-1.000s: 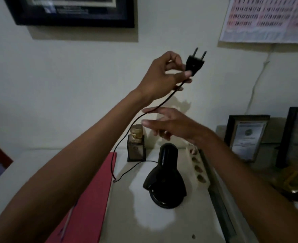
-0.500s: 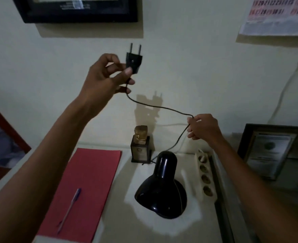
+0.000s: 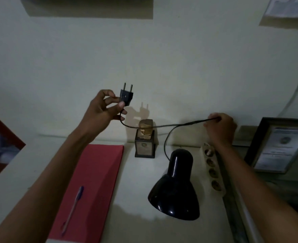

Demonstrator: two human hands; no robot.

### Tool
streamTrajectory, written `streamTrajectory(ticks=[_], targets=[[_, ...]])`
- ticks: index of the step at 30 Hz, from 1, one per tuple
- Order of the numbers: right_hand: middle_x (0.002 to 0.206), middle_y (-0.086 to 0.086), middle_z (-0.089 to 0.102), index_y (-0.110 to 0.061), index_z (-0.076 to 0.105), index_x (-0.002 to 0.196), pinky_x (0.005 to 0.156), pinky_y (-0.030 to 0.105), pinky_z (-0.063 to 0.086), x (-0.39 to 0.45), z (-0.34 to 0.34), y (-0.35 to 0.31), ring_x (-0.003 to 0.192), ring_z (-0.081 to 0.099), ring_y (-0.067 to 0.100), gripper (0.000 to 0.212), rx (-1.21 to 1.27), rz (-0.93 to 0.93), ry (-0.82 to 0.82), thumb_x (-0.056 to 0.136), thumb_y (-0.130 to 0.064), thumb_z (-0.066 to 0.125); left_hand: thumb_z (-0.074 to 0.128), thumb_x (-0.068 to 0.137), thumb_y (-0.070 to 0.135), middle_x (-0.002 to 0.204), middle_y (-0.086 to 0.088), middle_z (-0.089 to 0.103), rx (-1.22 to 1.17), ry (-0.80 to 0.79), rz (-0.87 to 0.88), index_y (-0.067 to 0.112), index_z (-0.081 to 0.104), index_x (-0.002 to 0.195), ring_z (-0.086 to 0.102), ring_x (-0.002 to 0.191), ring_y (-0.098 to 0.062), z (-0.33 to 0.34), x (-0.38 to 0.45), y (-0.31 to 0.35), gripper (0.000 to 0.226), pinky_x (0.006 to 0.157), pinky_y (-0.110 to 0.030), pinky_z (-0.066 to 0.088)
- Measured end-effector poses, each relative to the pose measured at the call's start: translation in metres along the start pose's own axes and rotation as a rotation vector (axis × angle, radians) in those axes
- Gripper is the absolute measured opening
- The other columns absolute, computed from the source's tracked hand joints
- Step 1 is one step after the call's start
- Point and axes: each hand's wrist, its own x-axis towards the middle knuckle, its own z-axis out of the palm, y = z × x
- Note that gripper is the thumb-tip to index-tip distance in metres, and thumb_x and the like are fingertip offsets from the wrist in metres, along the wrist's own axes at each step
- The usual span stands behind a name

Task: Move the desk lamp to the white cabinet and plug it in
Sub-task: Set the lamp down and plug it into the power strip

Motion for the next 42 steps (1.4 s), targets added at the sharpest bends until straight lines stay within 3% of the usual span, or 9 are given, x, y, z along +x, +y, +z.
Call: streamTrajectory(ticks=[5, 10, 16, 19, 24, 27, 31, 36, 42], targets=[[0.084, 0.012, 0.077, -0.011, 0.075, 0.101, 0.066, 0.022, 0.045, -0.017, -0.001, 0.014, 0.074, 0.071, 0.03, 0.029, -0.3, -0.476, -0.006, 0.084, 0.005, 0.057, 0.06, 0.095, 0.001, 0.101, -0.005, 0.071, 0.056, -0.016, -0.01, 0.019, 0.044, 0.099, 0.074, 0.078, -0.016, 0.007, 0.005, -0.023, 0.025, 0.069, -0.027, 0.06], [0.094, 0.017, 0.073, -0.007, 0.07, 0.105, 0.07, 0.041, 0.058, -0.03, 0.008, 0.047, 0.084, 0.071, 0.036, 0.021, -0.815, -0.586, -0.327, 0.095, -0.008, 0.052, 0.058, 0.095, -0.003, 0.109, -0.008, 0.07, 0.002, 0.002, -0.052, 0.018, 0.043, 0.097, 0.077, 0.089, -0.021, 0.015, 0.007, -0.033, 0.026, 0.088, -0.035, 0.059], [0.114, 0.025, 0.065, 0.002, 0.063, 0.107, 0.078, 0.034, 0.048, 0.0, 0.007, 0.054, 0.103, 0.065, 0.039, 0.041, -0.884, -0.266, -0.642, 0.1, -0.037, 0.051, 0.055, 0.097, -0.004, 0.115, -0.008, 0.068, -0.147, 0.046, 0.039, 0.012, 0.038, 0.108, 0.074, 0.102, -0.024, 0.029, 0.02, -0.021, 0.026, 0.093, -0.028, 0.055], [0.111, 0.025, 0.068, 0.003, 0.066, 0.103, 0.087, 0.038, 0.053, 0.002, 0.016, 0.052, 0.102, 0.066, 0.039, 0.042, -0.77, -0.212, -0.702, 0.101, -0.035, 0.049, 0.054, 0.098, -0.003, 0.116, -0.009, 0.067, -0.18, 0.057, 0.078, 0.01, 0.037, 0.11, 0.073, 0.105, -0.024, 0.038, 0.021, -0.017, 0.025, 0.089, -0.025, 0.053], [0.112, 0.014, 0.071, -0.012, 0.071, 0.108, 0.086, 0.031, 0.052, -0.02, 0.04, 0.053, 0.106, 0.067, 0.033, 0.023, -0.431, 0.065, -0.744, 0.098, -0.025, 0.055, 0.05, 0.1, -0.003, 0.108, -0.001, 0.07, -0.279, 0.12, 0.109, 0.007, 0.041, 0.115, 0.072, 0.106, -0.026, 0.046, 0.022, -0.017, 0.021, 0.103, -0.04, 0.05], [0.075, 0.001, 0.071, -0.019, 0.071, 0.077, 0.059, 0.022, 0.047, -0.02, 0.054, 0.067, 0.081, 0.068, 0.025, 0.026, -0.372, 0.048, -0.723, 0.096, -0.03, 0.057, 0.049, 0.099, -0.002, 0.105, 0.003, 0.071, -0.391, 0.149, 0.116, 0.011, 0.047, 0.108, 0.073, 0.102, -0.018, 0.048, 0.022, -0.013, 0.016, 0.102, -0.037, 0.052], [0.1, 0.018, 0.075, -0.001, 0.076, 0.093, 0.079, 0.031, 0.047, -0.018, 0.071, 0.074, 0.101, 0.069, 0.033, 0.019, -0.328, 0.051, -0.667, 0.093, -0.011, 0.06, 0.047, 0.1, -0.004, 0.102, 0.004, 0.073, -0.403, 0.157, 0.132, 0.01, 0.046, 0.11, 0.073, 0.1, -0.016, 0.054, 0.022, -0.005, 0.017, 0.099, -0.035, 0.053], [0.106, 0.022, 0.069, 0.001, 0.068, 0.105, 0.073, 0.032, 0.047, -0.012, 0.067, 0.075, 0.102, 0.068, 0.036, 0.024, -0.492, 0.014, -0.514, 0.098, -0.017, 0.054, 0.057, 0.099, 0.003, 0.114, -0.005, 0.069, -0.12, 0.165, 0.175, 0.01, 0.039, 0.11, 0.073, 0.104, -0.026, 0.055, 0.02, -0.002, 0.022, 0.091, -0.043, 0.058], [0.125, 0.02, 0.06, 0.002, 0.063, 0.12, 0.094, 0.036, 0.048, 0.003, 0.064, 0.078, 0.118, 0.059, 0.034, 0.029, -0.449, 0.085, -0.472, 0.098, -0.009, 0.047, 0.065, 0.094, 0.008, 0.114, -0.008, 0.073, -0.067, 0.218, 0.099, 0.019, 0.041, 0.1, 0.076, 0.096, -0.026, 0.047, 0.015, -0.011, 0.027, 0.076, -0.04, 0.062]])
